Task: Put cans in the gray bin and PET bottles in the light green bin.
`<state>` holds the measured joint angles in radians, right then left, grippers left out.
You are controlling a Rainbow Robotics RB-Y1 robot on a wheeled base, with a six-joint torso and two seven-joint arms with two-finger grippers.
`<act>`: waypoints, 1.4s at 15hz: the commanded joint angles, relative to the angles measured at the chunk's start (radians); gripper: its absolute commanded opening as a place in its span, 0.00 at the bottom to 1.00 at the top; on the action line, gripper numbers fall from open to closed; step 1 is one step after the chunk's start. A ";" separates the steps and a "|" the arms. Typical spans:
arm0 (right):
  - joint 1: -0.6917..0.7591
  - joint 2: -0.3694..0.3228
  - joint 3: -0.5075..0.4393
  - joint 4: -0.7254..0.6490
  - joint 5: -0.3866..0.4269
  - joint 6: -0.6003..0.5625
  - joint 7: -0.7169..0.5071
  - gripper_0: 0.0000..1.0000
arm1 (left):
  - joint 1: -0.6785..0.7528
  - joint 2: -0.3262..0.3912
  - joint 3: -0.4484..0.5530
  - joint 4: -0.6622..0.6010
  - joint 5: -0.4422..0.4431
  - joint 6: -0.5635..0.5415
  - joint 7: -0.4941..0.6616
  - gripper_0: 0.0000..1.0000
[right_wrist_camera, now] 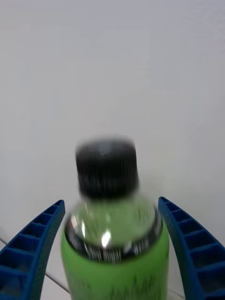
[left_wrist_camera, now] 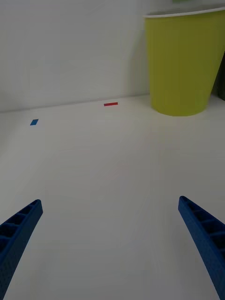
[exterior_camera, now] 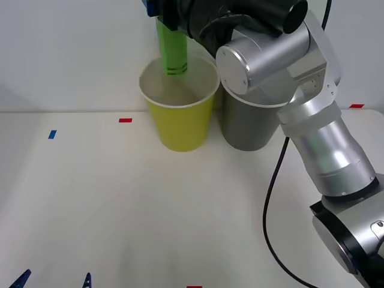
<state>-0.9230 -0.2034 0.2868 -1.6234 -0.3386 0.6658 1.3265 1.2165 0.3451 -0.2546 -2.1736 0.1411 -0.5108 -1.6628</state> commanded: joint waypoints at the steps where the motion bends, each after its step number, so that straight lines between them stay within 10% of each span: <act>1: -0.008 0.007 0.000 -0.001 0.004 -0.003 0.003 1.00 | 0.000 0.000 0.000 0.000 0.000 0.000 0.000 1.00; 14: -0.007 0.019 -0.009 -0.001 0.015 0.001 0.028 1.00 | 0.000 0.000 0.000 0.000 0.000 0.000 0.000 1.00; 21: 0.078 0.036 -0.167 -0.313 -0.017 0.431 0.051 1.00 | 0.000 0.000 0.000 0.000 0.000 0.000 0.000 1.00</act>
<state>-0.8997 -0.1664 0.1498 -1.8668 -0.3501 1.0739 1.3783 1.2165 0.3451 -0.2546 -2.1736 0.1411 -0.5108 -1.6628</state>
